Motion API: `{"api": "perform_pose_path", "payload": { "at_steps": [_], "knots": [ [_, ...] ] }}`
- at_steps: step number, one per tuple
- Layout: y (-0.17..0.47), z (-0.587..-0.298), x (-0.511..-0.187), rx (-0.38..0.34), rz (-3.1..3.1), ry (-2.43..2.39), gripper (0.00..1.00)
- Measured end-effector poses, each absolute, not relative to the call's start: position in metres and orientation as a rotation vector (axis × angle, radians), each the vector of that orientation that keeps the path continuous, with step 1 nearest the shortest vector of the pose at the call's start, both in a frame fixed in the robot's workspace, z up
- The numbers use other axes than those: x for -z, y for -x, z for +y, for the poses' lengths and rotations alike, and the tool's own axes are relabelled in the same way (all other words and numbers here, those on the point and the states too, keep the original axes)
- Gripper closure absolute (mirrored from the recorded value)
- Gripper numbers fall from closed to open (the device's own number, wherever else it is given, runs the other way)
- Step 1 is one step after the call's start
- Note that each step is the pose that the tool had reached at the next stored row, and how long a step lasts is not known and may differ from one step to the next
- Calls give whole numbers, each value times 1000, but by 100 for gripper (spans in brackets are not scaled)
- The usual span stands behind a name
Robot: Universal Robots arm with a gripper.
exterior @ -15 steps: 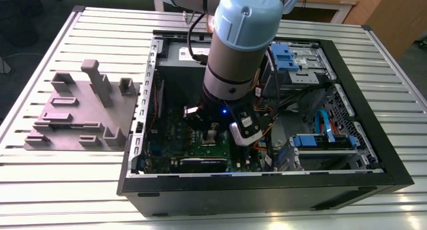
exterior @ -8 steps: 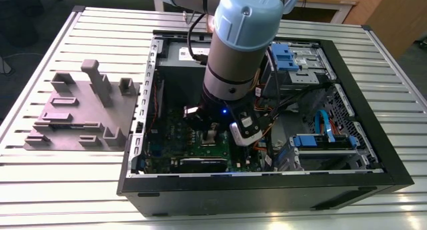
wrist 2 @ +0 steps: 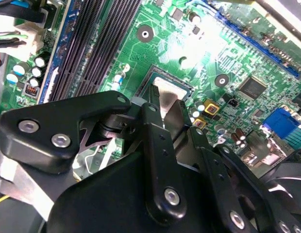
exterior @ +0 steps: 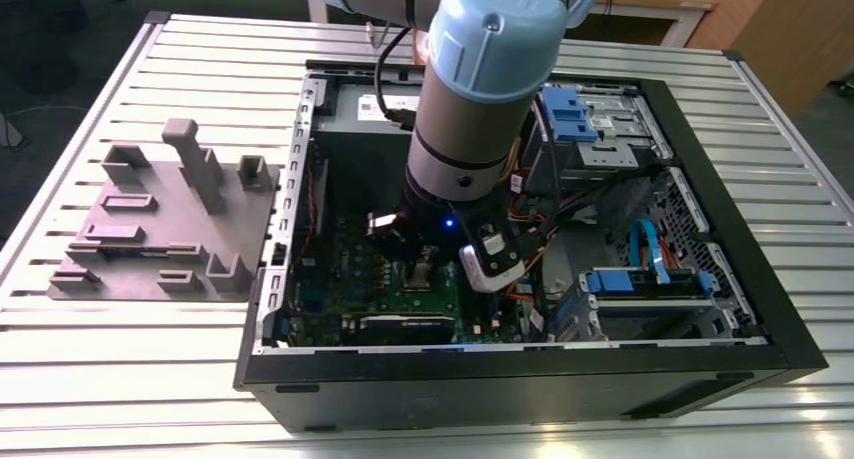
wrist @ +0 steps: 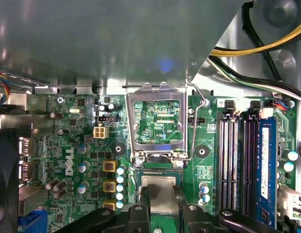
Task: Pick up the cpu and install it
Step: 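Place the cpu into insertion slot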
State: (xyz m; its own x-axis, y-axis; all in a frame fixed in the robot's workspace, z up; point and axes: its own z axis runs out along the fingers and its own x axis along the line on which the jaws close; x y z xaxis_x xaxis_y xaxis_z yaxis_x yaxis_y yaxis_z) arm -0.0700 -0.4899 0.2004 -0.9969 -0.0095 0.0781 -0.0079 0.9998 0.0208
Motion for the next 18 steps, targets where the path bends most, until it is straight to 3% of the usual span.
{"api": "perform_pose_path", "payload": {
  "at_steps": [6,9,15,17,18],
  "knots": [
    [70,-490,-200,32,-3063,-13,67],
    [70,-490,-200,31,-3063,-13,55],
    [70,-490,-200,31,-3063,-13,55],
    [70,-490,-200,32,-3063,-13,42],
    [70,-490,-200,32,-3063,-14,42]
  ]
}}
